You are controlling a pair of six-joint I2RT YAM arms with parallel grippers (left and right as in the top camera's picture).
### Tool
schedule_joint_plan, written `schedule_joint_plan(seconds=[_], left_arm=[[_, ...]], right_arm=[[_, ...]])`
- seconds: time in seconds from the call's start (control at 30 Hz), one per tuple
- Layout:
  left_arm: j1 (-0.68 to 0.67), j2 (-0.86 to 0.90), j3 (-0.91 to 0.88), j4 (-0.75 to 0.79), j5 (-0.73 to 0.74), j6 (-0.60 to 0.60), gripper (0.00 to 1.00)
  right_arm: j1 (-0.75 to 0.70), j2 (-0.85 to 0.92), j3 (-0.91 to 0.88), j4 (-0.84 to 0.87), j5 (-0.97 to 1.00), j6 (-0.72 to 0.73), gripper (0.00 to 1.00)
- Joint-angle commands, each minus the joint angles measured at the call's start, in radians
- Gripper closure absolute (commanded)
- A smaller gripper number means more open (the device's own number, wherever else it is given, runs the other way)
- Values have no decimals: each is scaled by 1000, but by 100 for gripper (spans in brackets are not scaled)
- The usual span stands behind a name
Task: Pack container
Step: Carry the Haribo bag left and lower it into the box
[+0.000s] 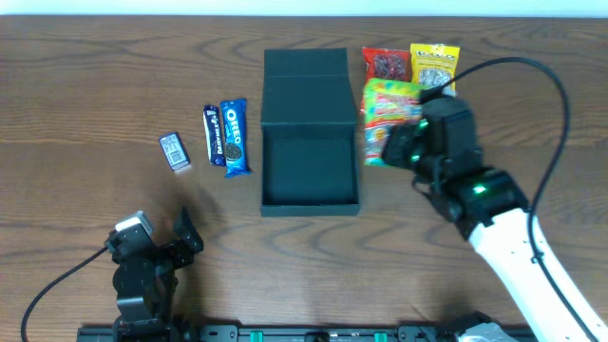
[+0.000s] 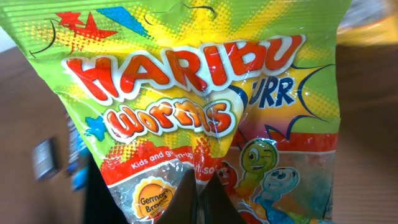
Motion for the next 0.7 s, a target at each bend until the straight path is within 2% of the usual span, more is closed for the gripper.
schedule_joint_plan(seconds=[0.0,0.27,0.4,0.57,0.6,0.67], left_arm=[[-3,-6,-18,-1,-11,0,5],[-3,-6,-18,-1,-11,0,5],[-3,-6,-18,-1,-11,0,5],[-3,-6,-18,-1,-11,0,5],[-3,-6,-18,-1,-11,0,5],[-3,-6,-18,-1,-11,0,5]], right_arm=[[112,38,9,40,30,121,99],[292,250,9,133,107,305,99],[313,315,9,132,159,386,99],[314,327,9,129,202,393,98],[314,327,9,129,201,393,89],[315,327,11,129,172,391,40]])
